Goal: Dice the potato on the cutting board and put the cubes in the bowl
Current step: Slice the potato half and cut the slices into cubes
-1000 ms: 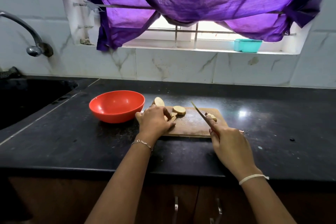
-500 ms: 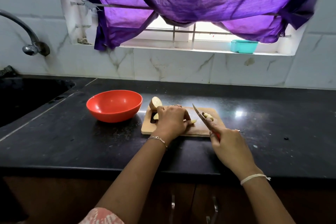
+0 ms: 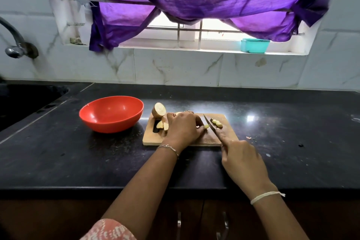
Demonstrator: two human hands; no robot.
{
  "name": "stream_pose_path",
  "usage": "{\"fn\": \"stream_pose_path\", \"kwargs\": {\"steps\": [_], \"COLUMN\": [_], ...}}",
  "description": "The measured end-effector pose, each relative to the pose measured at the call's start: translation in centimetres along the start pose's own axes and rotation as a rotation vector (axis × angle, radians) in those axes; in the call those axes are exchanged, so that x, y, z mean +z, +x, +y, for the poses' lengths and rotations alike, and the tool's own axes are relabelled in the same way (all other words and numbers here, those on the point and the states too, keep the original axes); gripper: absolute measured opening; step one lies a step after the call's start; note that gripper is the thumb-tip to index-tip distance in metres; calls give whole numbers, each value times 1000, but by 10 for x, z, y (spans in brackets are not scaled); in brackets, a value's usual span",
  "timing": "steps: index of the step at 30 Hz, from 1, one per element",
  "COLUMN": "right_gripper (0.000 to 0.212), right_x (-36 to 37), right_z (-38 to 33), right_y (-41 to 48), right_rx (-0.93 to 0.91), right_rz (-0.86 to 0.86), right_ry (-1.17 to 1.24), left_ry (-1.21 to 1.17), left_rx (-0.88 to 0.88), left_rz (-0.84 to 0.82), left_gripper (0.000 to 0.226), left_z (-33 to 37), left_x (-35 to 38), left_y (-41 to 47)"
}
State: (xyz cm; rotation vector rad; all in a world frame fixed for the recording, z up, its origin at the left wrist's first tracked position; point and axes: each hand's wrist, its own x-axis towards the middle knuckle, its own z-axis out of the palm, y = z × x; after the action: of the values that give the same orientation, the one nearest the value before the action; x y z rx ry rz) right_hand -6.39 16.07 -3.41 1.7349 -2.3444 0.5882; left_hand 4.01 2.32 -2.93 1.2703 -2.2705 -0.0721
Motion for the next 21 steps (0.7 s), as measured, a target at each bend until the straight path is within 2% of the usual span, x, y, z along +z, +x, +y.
{"fn": "stream_pose_path", "kwargs": {"steps": [6, 17, 21], "right_gripper": [54, 52, 55], "right_x": [7, 0, 0], "right_z": [-1, 6, 0], "right_y": [3, 11, 10], "right_rx": [-14, -40, -56], "right_rz": [-12, -97, -74], "right_ry": [-100, -15, -114], "left_ry": [-22, -109, -156], "left_rx": [21, -25, -52], "left_rz": [16, -47, -64], "left_gripper": [27, 22, 22], "left_z": [4, 1, -1], "left_x": [4, 4, 6], "left_y": [-1, 2, 3]}}
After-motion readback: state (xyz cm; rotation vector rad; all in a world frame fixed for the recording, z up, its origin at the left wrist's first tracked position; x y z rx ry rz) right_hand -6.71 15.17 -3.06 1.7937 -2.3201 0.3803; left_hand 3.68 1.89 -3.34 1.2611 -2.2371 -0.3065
